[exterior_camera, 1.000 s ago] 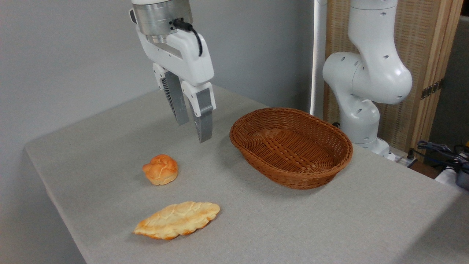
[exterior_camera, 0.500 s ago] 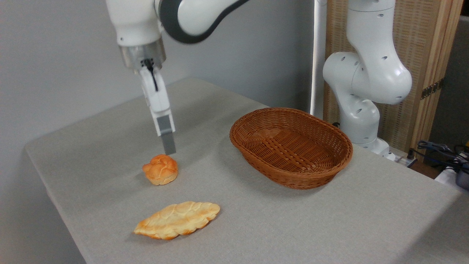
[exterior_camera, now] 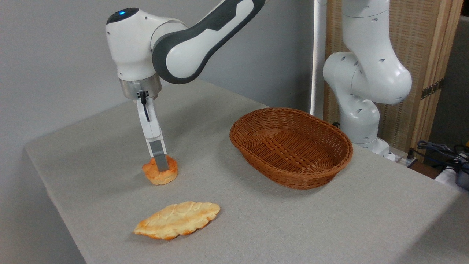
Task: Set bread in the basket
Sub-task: 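Close the gripper on the small round orange bun, then lift the held bun and carry it over the wicker basket, then lower the bun into the wicker basket and open the gripper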
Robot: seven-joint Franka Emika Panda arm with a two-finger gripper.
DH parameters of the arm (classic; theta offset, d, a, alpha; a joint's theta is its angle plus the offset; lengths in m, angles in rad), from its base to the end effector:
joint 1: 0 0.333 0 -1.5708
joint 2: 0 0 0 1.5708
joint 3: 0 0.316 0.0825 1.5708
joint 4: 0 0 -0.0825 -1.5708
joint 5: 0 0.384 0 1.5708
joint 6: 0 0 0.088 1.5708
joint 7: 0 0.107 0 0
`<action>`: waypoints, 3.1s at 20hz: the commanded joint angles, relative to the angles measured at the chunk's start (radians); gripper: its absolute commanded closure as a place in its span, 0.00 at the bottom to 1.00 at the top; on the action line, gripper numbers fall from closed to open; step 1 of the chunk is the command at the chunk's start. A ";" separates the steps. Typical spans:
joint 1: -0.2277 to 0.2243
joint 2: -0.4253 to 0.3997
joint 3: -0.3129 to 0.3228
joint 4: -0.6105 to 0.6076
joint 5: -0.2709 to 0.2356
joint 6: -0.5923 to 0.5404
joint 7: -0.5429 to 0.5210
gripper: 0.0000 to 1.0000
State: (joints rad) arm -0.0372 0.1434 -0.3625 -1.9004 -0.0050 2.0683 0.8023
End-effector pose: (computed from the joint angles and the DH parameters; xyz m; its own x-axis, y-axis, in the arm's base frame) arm 0.5516 -0.2256 0.4330 0.3663 -0.9284 0.0629 -0.9304 -0.3662 0.0142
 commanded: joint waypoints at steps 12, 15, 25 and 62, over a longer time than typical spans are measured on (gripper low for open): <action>0.000 0.022 -0.016 -0.011 0.080 0.056 0.012 0.80; 0.000 0.021 -0.016 -0.011 0.082 0.053 0.011 0.86; 0.005 0.009 -0.016 0.001 0.106 0.035 0.002 0.89; -0.257 -0.571 0.218 -0.456 0.019 -0.493 0.155 0.00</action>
State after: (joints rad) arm -0.2797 -0.4335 -0.1626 -2.3513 0.0358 1.5543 0.9659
